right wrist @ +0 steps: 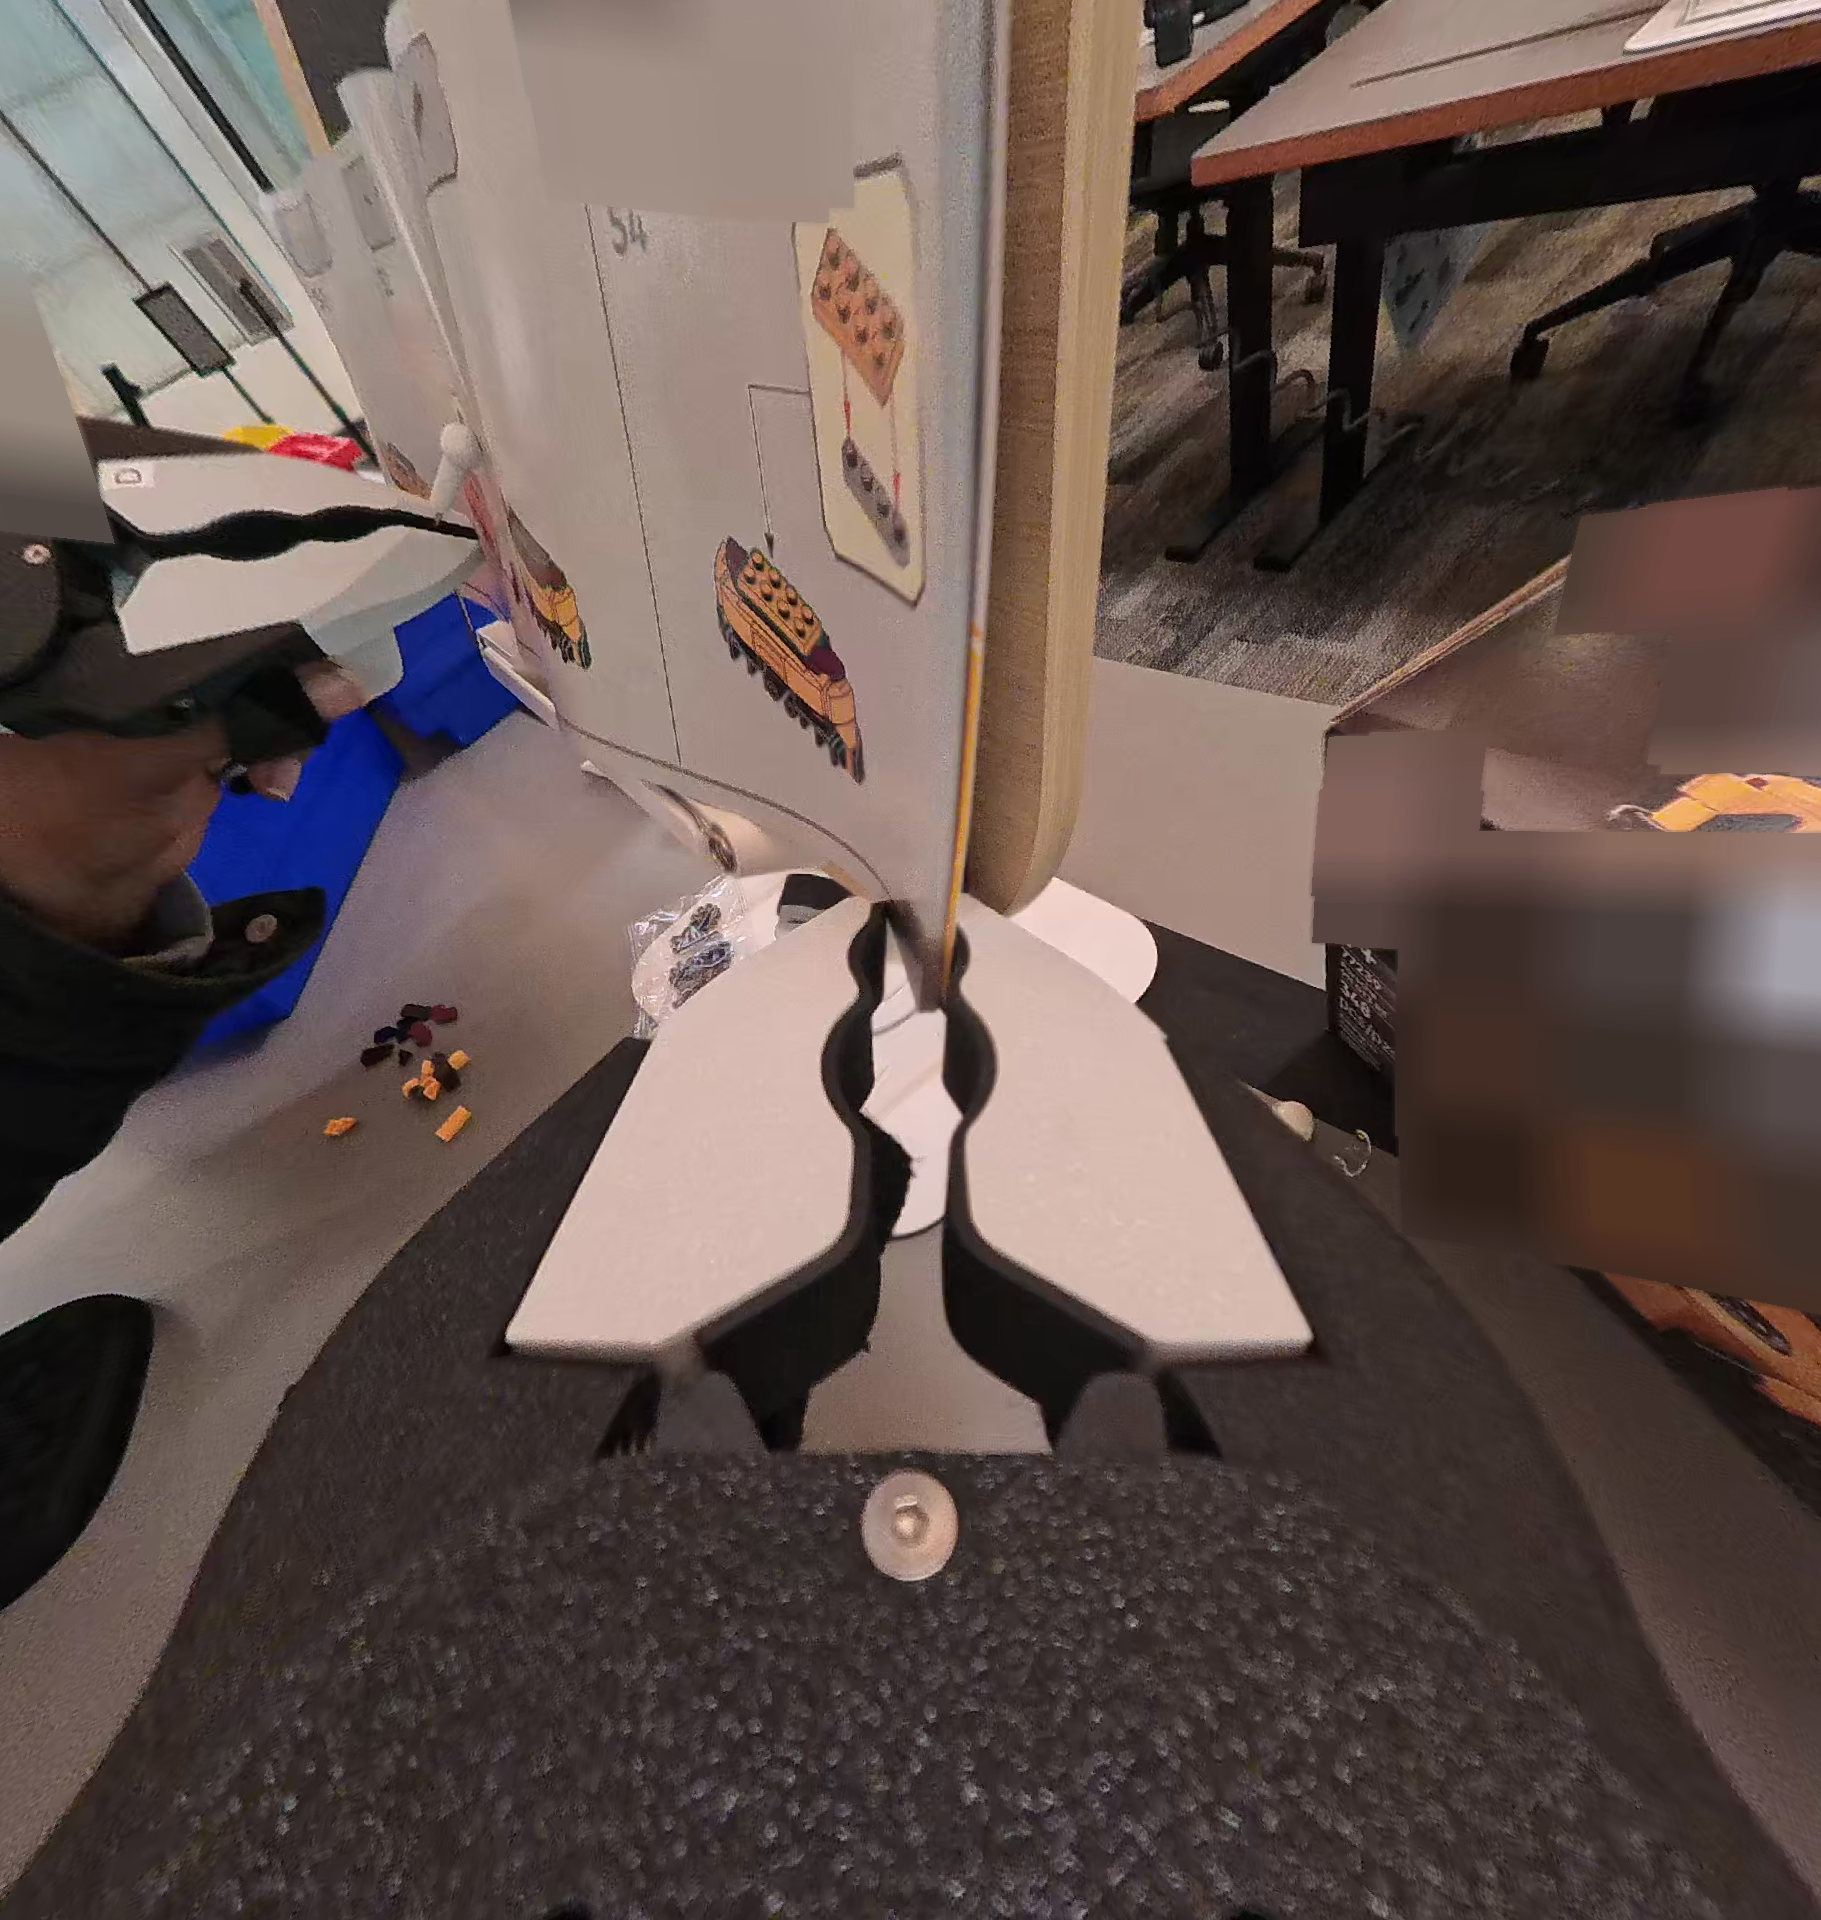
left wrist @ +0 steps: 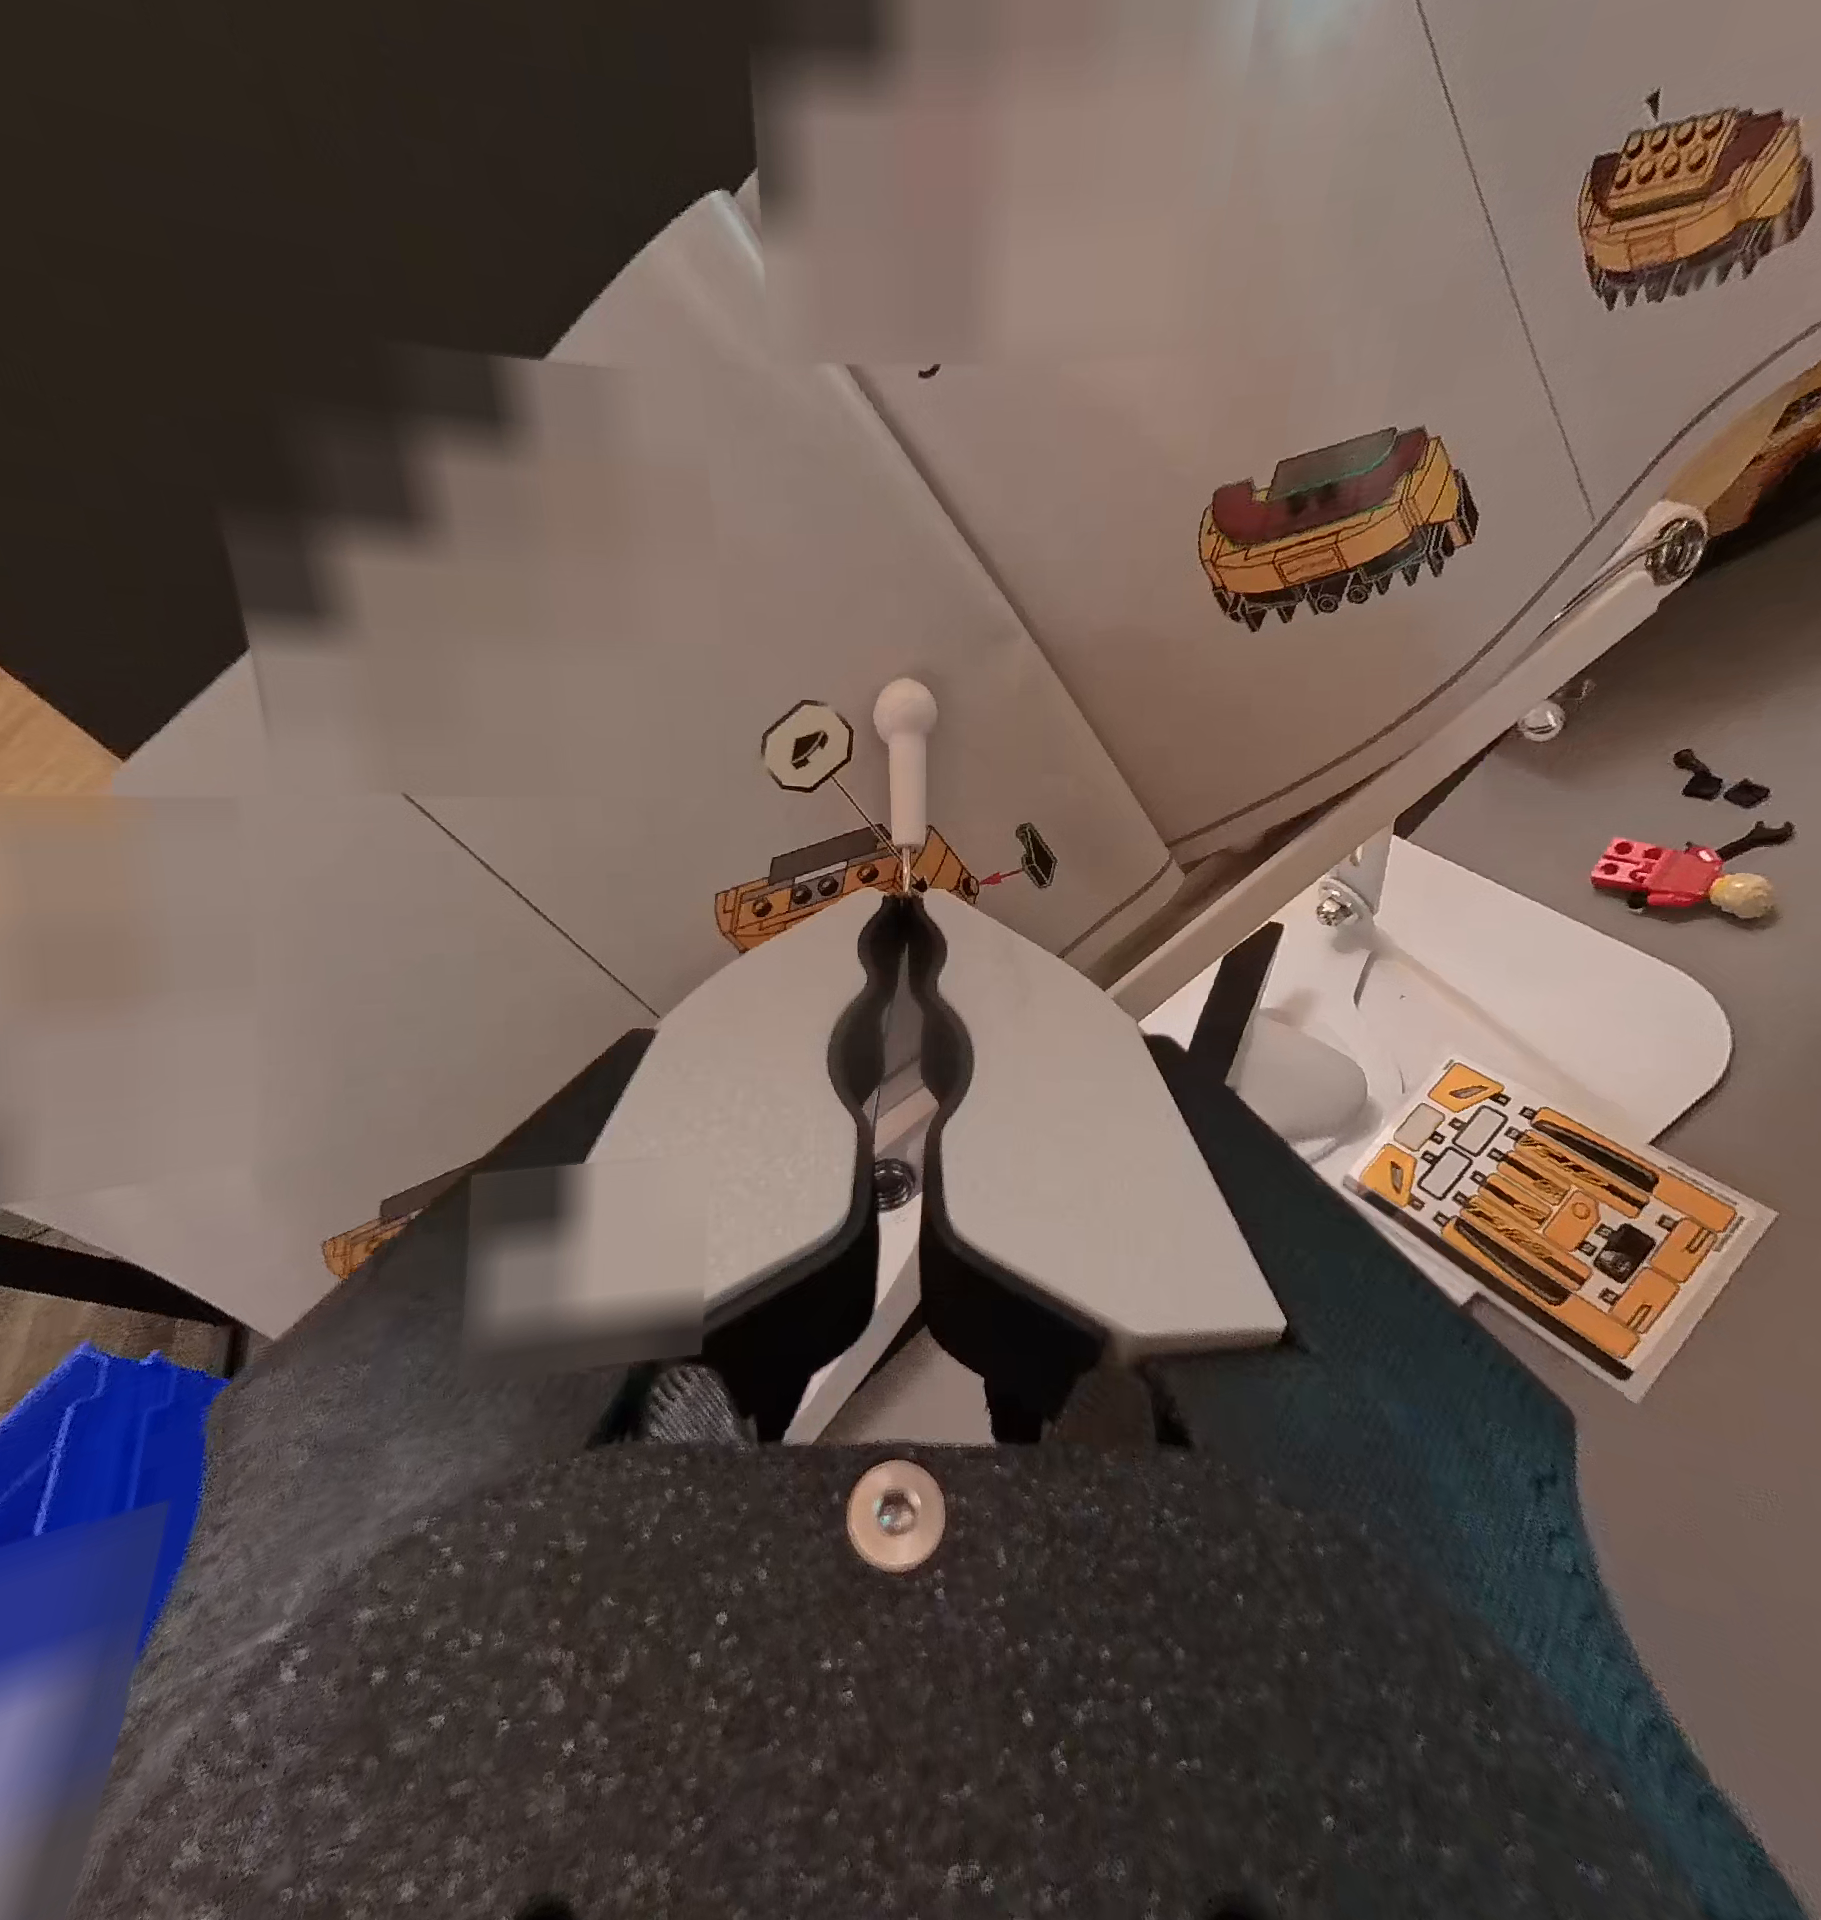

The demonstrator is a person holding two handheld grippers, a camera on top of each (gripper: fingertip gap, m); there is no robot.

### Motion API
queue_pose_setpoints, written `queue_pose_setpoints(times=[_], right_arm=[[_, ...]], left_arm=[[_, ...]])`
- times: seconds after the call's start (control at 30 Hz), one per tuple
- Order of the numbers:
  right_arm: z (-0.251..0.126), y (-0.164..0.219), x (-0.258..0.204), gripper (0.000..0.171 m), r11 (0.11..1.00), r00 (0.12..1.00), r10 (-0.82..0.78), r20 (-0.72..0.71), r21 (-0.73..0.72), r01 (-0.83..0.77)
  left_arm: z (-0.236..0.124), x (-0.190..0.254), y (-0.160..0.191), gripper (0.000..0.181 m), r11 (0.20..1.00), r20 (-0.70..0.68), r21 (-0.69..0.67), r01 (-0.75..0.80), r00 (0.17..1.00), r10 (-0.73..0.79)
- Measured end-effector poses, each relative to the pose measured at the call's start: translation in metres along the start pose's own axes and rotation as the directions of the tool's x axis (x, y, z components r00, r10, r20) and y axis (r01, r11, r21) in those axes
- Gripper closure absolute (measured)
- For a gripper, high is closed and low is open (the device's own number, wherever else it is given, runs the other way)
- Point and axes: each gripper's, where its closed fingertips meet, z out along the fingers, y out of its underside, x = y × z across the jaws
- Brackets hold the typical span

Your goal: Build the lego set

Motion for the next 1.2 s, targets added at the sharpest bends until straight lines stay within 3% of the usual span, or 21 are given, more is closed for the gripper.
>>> queue_pose_setpoints(times=[0.03,0.17,0.37,0.57,0.7,0.83,1.2], right_arm=[[0.0,0.002,0.0,0.16,1.0,1.0,-0.008,-0.003,-0.006,0.007],[-0.008,0.007,0.001,0.151,0.998,0.998,-0.059,-0.036,-0.026,0.059],[-0.033,0.008,0.009,0.137,0.997,0.991,-0.082,-0.107,0.004,0.083],[-0.034,-0.003,0.024,0.122,0.995,0.974,-0.078,-0.211,0.04,0.089],[-0.014,-0.007,0.036,0.131,0.992,0.944,-0.106,-0.313,0.038,0.124],[-0.007,-0.015,0.043,0.14,0.99,0.936,-0.102,-0.338,0.061,0.13],[0.001,-0.022,0.056,0.141,0.987,0.911,-0.117,-0.395,0.057,0.152]], left_arm=[[-0.001,0.0,0.0,0.18,1.0,0.004,-0.001,-0.011,1.0,0.011],[-0.005,0.0,0.003,0.175,0.998,0.008,-0.008,-0.057,0.998,0.058],[-0.028,-0.002,0.0,0.156,0.998,-0.06,0.058,0.029,0.998,-0.025],[-0.059,-0.064,0.023,0.155,0.917,-0.049,0.157,0.367,0.93,-0.364],[-0.073,-0.085,0.051,0.156,0.781,-0.115,0.193,0.594,0.804,-0.583],[-0.086,-0.074,0.066,0.159,0.76,-0.138,0.229,0.608,0.793,-0.593],[-0.091,-0.051,0.084,0.165,0.741,-0.174,0.25,0.624,0.781,-0.599]])
